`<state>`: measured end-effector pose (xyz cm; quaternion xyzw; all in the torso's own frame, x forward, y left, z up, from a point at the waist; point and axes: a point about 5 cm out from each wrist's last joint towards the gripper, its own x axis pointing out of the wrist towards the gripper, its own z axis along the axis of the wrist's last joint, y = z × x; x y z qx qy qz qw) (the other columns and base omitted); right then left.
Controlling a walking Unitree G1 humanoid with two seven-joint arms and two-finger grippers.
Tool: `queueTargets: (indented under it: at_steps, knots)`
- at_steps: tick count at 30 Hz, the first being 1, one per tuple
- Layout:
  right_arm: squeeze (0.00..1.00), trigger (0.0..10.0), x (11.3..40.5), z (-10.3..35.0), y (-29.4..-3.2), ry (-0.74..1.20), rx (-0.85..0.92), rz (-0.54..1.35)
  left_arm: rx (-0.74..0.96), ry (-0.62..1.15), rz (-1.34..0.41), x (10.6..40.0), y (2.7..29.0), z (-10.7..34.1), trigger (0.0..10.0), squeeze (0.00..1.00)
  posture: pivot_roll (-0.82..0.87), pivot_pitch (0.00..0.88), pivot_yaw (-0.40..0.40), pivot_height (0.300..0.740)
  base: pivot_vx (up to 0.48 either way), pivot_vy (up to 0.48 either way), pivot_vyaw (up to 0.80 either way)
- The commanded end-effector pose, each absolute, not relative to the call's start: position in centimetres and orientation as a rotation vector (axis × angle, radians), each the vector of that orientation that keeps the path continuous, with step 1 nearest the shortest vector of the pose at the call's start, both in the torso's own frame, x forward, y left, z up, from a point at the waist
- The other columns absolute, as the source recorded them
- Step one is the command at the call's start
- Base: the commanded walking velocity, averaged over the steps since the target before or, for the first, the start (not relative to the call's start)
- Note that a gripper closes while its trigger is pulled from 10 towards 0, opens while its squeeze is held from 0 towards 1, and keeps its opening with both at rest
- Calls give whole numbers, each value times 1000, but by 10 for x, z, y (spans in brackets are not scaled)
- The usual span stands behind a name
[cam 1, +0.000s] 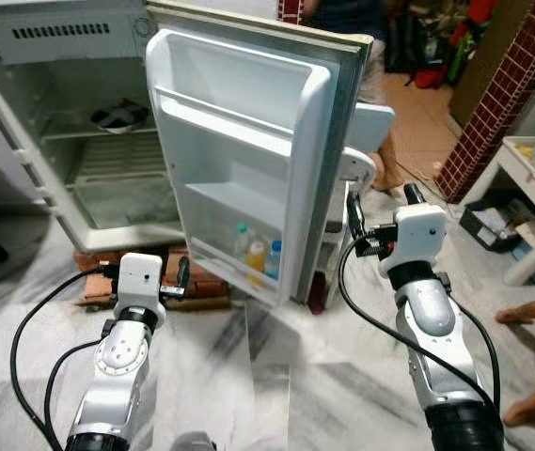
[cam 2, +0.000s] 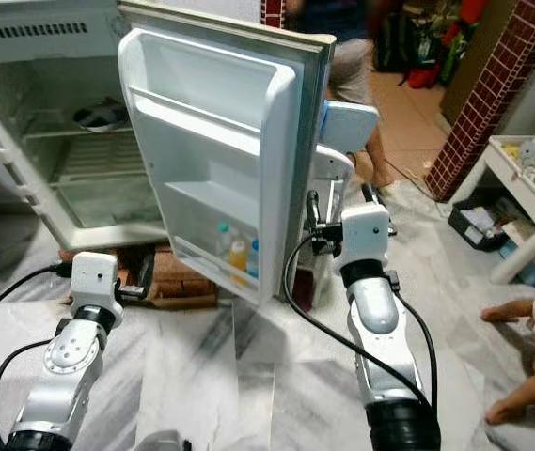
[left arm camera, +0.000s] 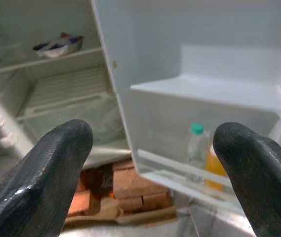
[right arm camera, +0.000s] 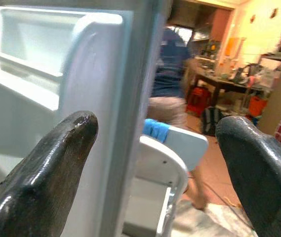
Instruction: Restocking fridge
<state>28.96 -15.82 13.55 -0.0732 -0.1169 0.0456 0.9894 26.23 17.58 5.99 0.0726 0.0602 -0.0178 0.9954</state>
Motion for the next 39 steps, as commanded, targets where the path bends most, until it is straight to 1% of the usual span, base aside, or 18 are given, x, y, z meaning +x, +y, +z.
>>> queueTargets:
  at_steps: [1, 5, 16, 21, 22, 28, 30, 34, 37, 38, 39]
  knots:
    - [0, 10000, 290, 139, -164, -244, -143, 66, 142, 99, -54, 264, 170, 65, 10000, 0, 32, 29, -19, 740, 428, 0, 0]
    - [0, 10000, 290, 139, -165, -244, -148, 64, 142, 105, -56, 263, 169, 63, 10000, 0, 32, 31, -20, 740, 454, -60, 0]
    - [0, 10000, 291, 139, -163, -246, -157, 96, 141, 133, -50, 261, 167, 60, 10000, 0, 35, 34, -20, 740, 327, -311, 0]
    - [0, 10000, 292, 139, -161, -245, -150, 134, 124, 138, -42, 260, 167, 59, 10000, 0, 37, 35, -21, 740, 0, 0, 0]
    - [0, 10000, 294, 141, -159, -257, -163, 181, 127, 156, -39, 256, 168, 56, 10000, 0, 39, 35, -22, 740, 0, 0, 800]
    - [0, 10000, 301, 143, -156, -249, -149, 243, 117, 220, -57, 244, 169, 47, 10000, 0, 47, 35, -23, 740, 0, 0, 800]
    - [0, 10000, 308, 146, -151, -243, -145, 309, 122, 276, -82, 236, 170, 39, 10000, 0, 58, 33, -24, 740, 0, 0, 425]
    - [0, 10000, 311, 148, -148, -246, -145, 336, 121, 297, -90, 233, 170, 36, 10000, 0, 60, 34, -25, 740, 0, 0, 422]
    - [0, 10000, 326, 156, -140, -251, -150, 367, 137, 331, -100, 230, 171, 33, 10000, 0, 79, 35, -29, 740, 0, 0, 0]
    - [0, 10000, 326, 156, -140, -251, -150, 367, 137, 331, -100, 230, 171, 33, 10000, 0, 79, 35, -29, 740, 0, 0, 0]
    - [0, 10000, 335, 160, -137, -250, -161, 354, 142, 337, -97, 230, 172, 33, 10000, 0, 87, 36, -31, 740, 0, 0, 0]
